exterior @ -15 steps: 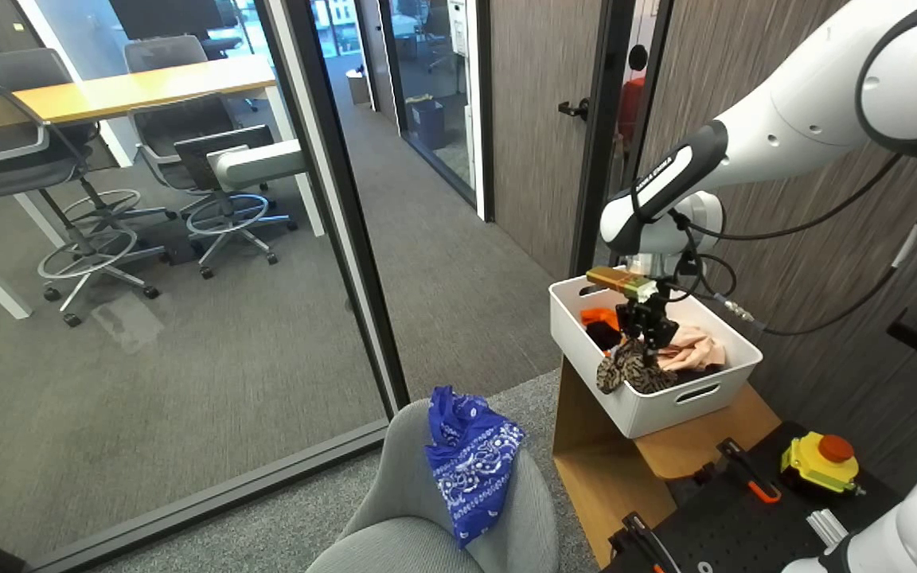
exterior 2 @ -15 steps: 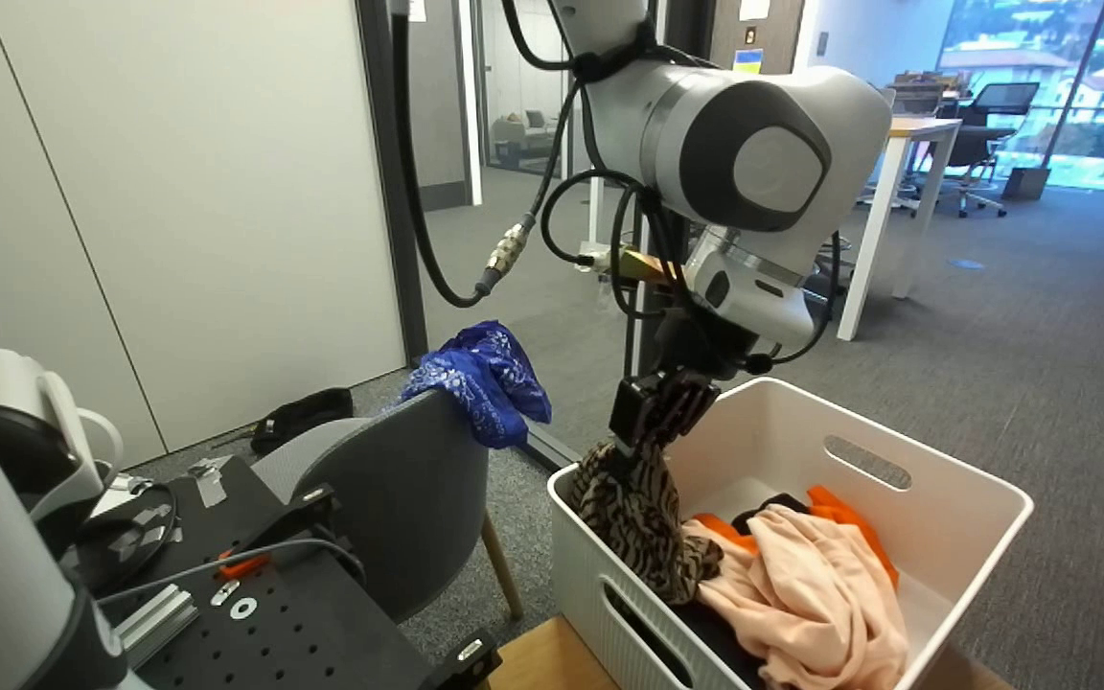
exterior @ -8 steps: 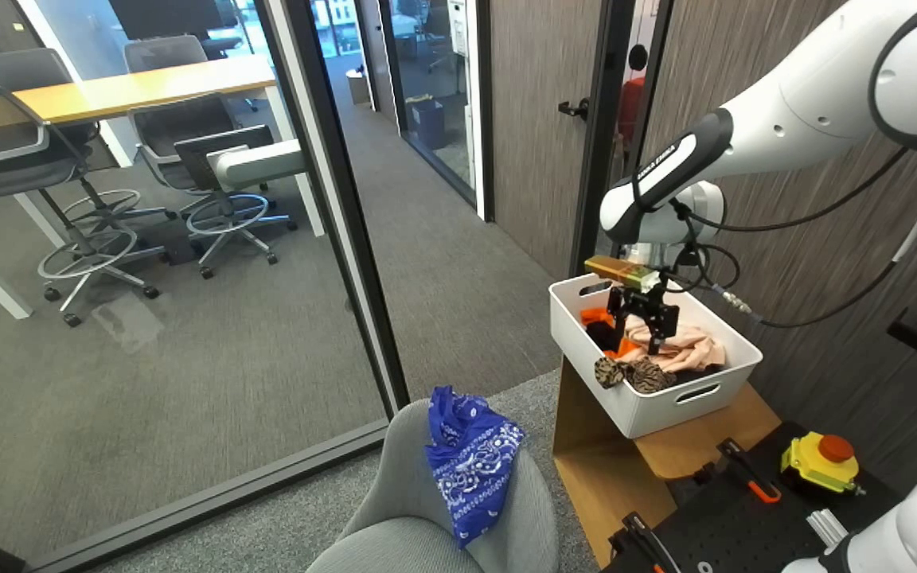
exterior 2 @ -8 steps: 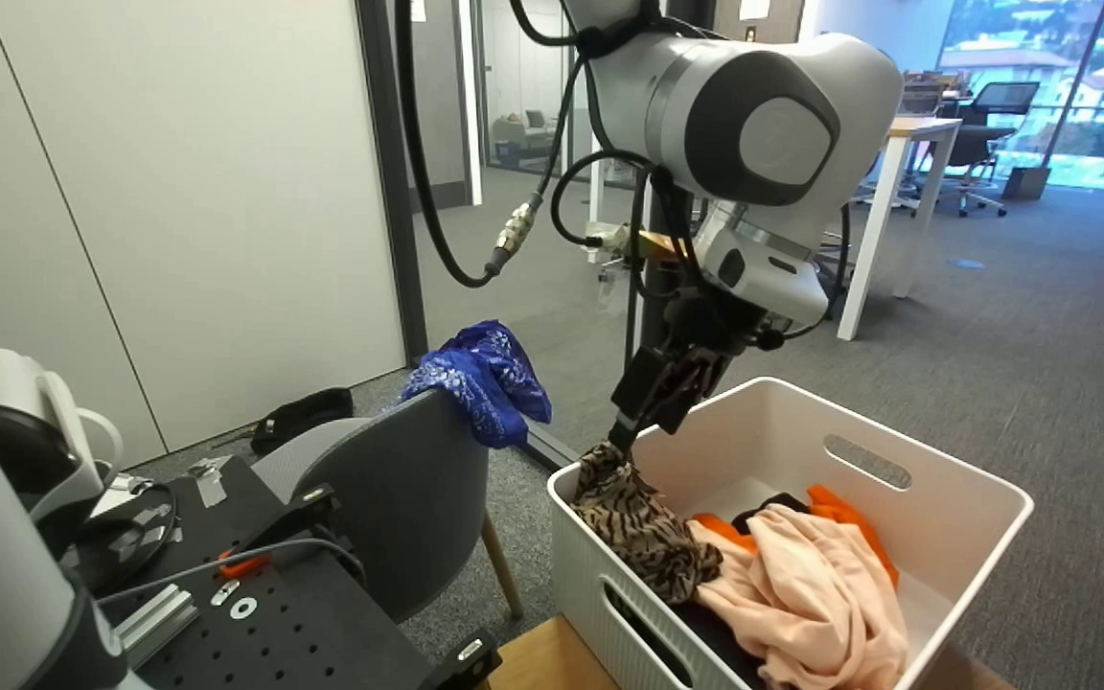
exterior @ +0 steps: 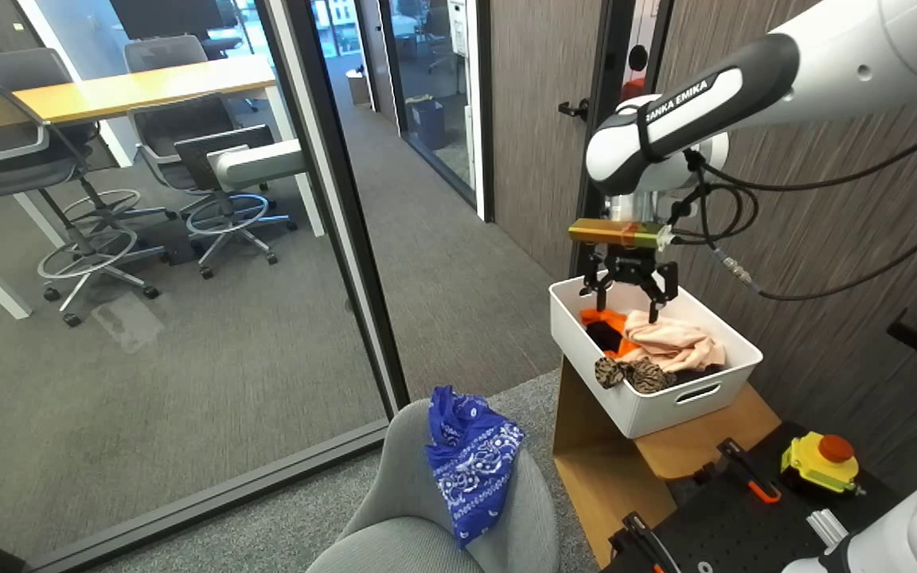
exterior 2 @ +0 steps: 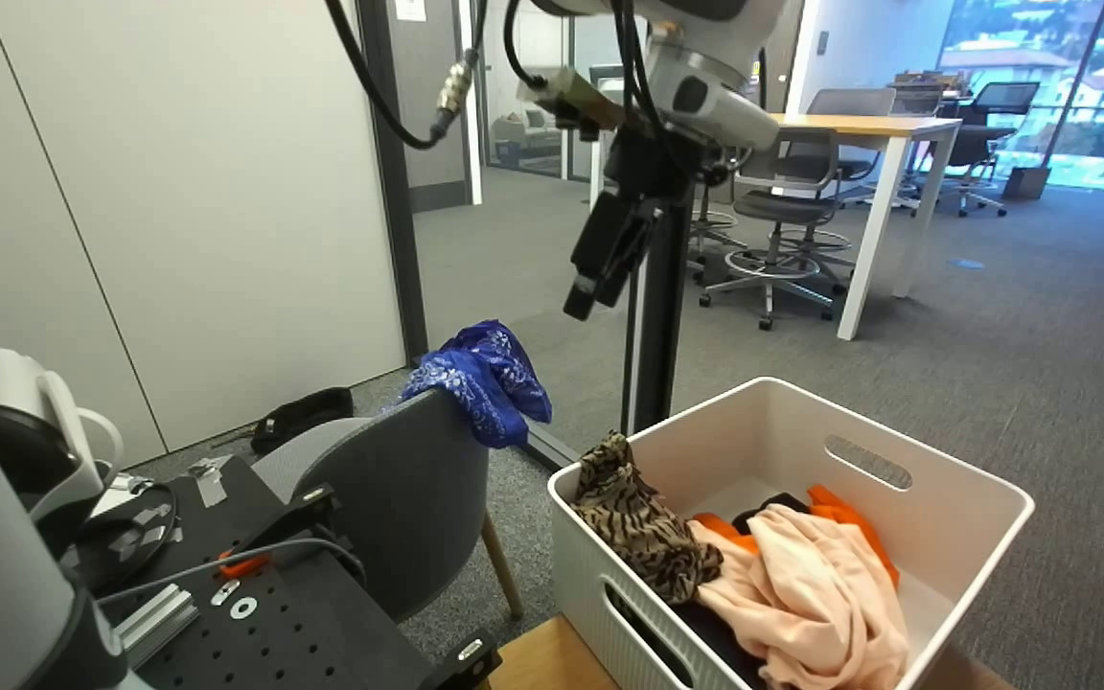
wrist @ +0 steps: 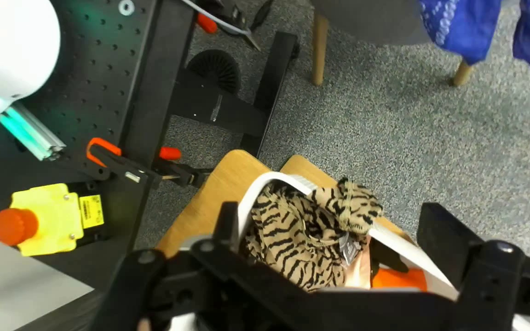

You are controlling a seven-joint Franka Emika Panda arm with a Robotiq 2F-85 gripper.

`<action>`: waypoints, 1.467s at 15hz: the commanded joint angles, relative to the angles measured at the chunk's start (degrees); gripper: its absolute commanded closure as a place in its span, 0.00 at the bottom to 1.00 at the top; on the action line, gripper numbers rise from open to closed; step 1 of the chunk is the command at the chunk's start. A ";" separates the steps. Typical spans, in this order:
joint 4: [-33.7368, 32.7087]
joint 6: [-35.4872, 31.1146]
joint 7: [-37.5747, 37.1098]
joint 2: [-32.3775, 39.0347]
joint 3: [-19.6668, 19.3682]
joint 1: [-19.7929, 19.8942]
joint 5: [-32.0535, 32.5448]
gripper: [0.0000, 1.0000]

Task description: Put the animal print cloth in the basket

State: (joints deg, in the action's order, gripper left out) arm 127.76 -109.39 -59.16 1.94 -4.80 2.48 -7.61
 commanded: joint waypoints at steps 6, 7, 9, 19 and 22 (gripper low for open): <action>-2.20 22.03 11.46 -18.90 7.60 -3.71 5.95 0.00; -2.47 23.61 13.23 -20.22 8.44 -4.04 6.53 0.00; -2.25 25.58 17.04 -22.95 9.99 -4.55 7.76 0.00; 3.89 15.50 30.24 -33.25 17.06 -7.78 10.93 0.00; 5.70 9.88 31.94 -36.37 18.47 -8.84 10.81 0.00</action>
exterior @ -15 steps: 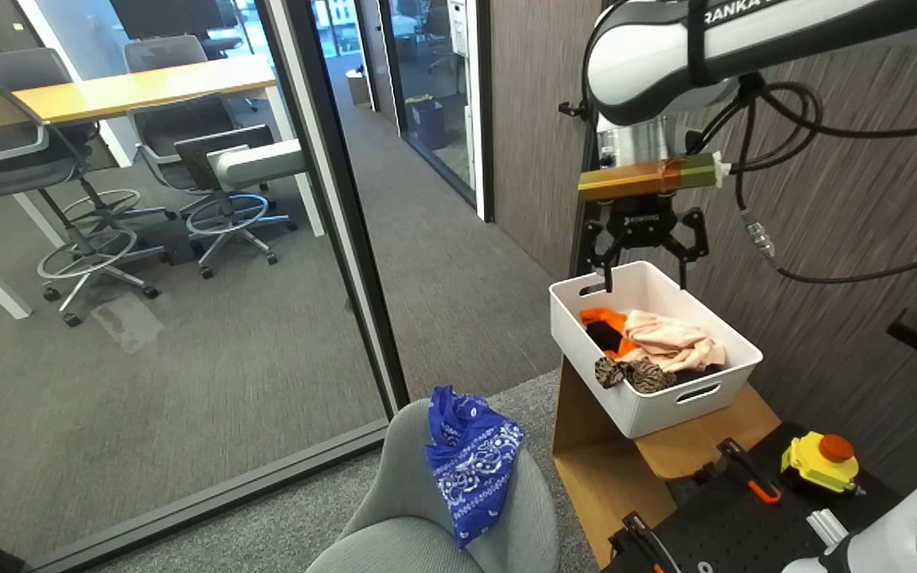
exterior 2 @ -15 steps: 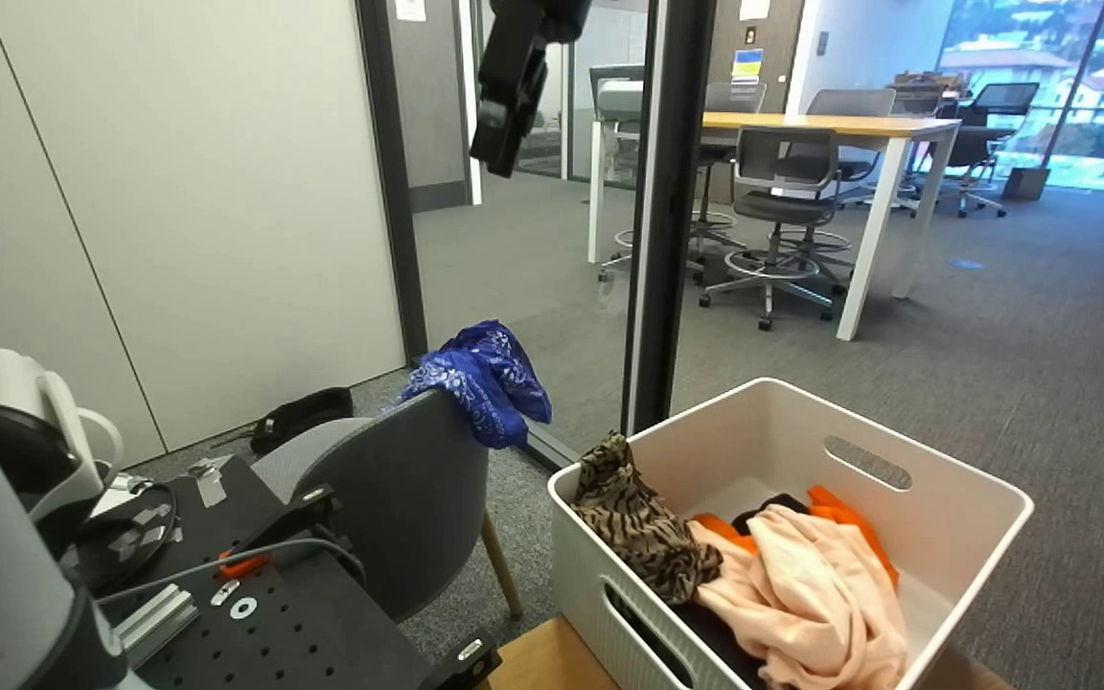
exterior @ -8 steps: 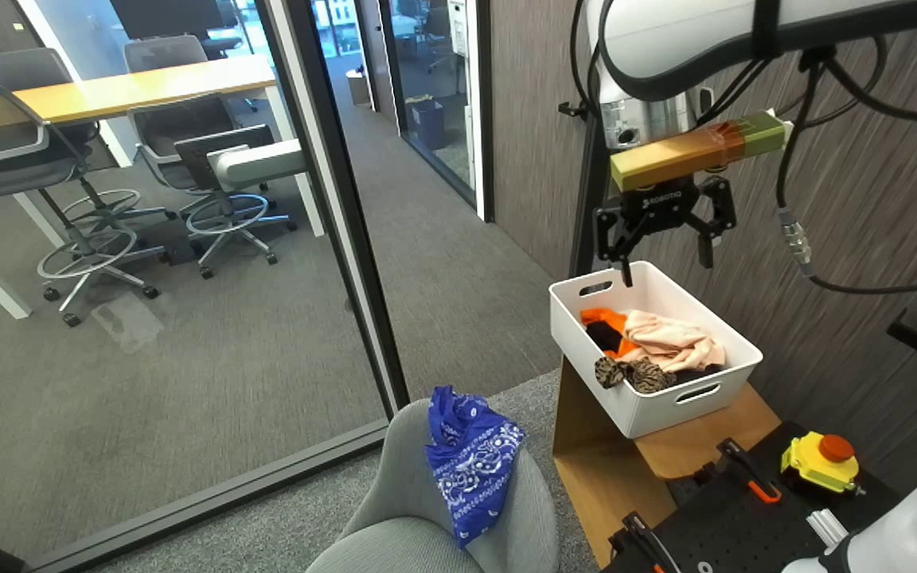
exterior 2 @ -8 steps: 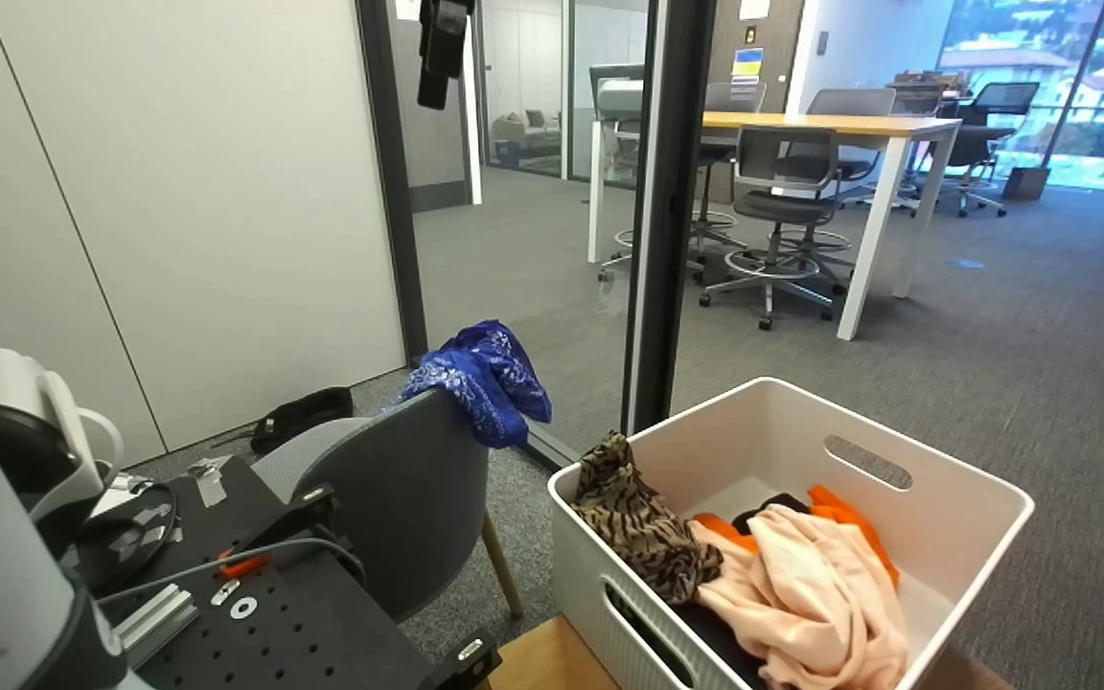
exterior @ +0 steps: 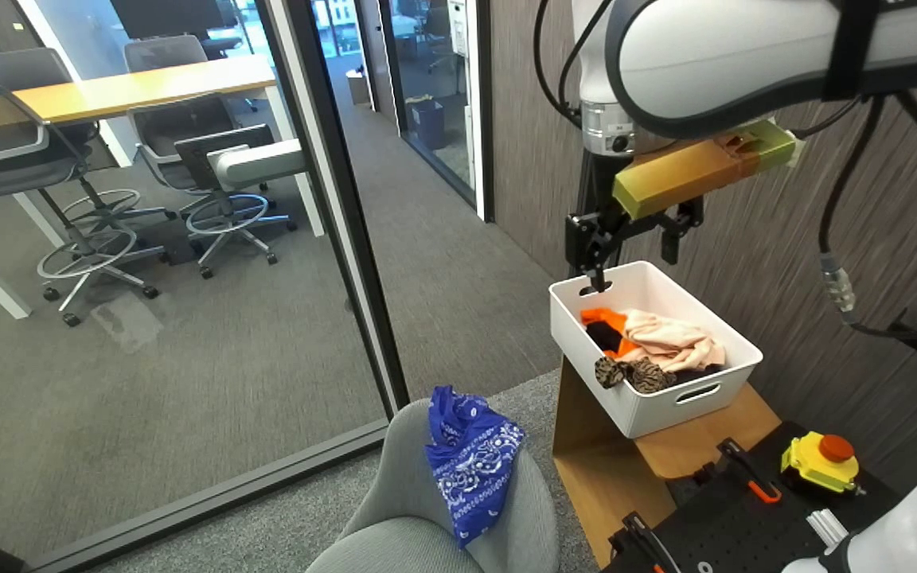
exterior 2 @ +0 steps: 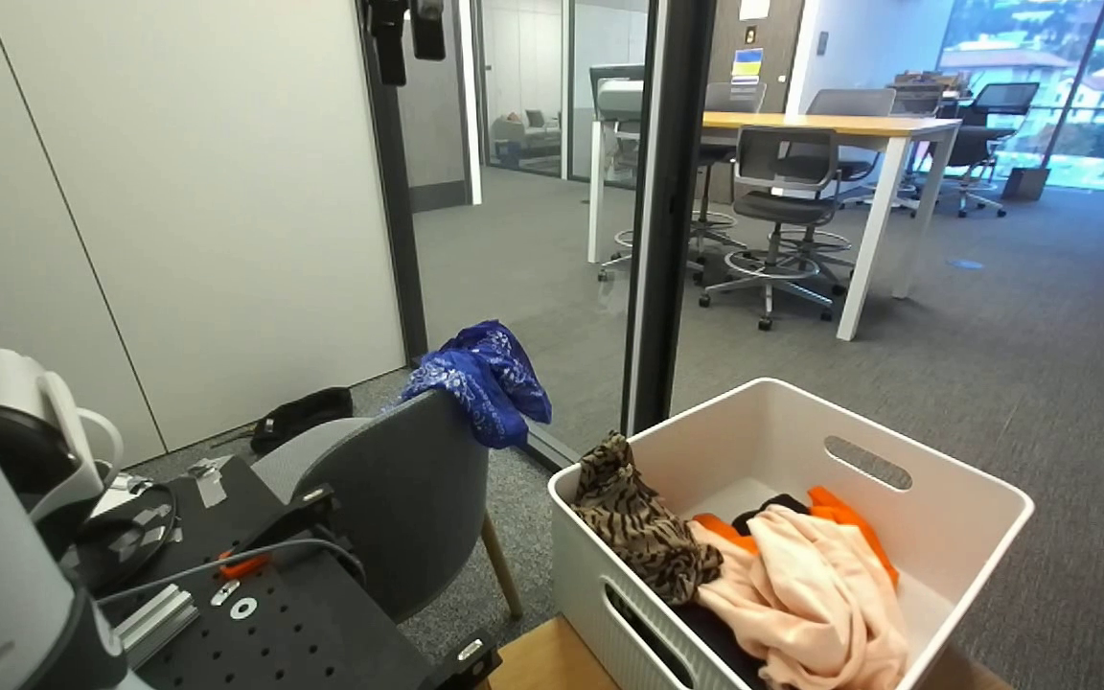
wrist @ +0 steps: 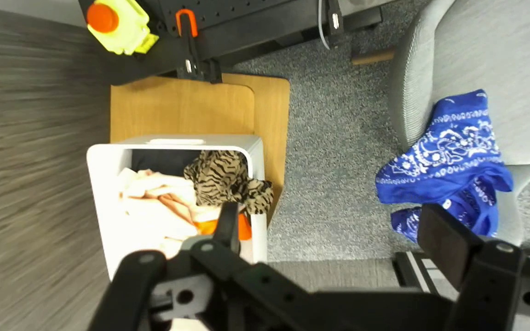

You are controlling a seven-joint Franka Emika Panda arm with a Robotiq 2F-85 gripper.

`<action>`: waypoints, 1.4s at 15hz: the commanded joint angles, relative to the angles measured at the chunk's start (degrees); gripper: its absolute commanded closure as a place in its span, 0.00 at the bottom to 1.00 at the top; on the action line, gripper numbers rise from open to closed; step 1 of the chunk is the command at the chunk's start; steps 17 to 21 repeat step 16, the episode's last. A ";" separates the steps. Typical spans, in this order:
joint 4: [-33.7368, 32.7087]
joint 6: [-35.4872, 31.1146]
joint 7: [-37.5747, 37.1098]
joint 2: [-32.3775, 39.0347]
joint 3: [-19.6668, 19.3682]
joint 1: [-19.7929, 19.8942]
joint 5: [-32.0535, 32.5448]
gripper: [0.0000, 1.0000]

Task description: Put the animal print cloth in the basket

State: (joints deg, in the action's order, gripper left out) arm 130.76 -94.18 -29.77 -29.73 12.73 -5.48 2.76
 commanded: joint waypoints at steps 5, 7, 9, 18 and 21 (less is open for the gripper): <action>7.91 -16.86 5.61 -10.91 0.98 -2.07 -0.50 0.00; 10.15 -22.70 7.09 -12.52 -0.01 -2.15 -1.81 0.00; 11.65 -26.26 7.53 -13.07 -1.03 -1.82 -3.87 0.00; 10.92 -24.68 6.92 -11.82 0.11 -0.57 -3.34 0.00; 10.92 -24.68 6.92 -11.82 0.11 -0.57 -3.34 0.00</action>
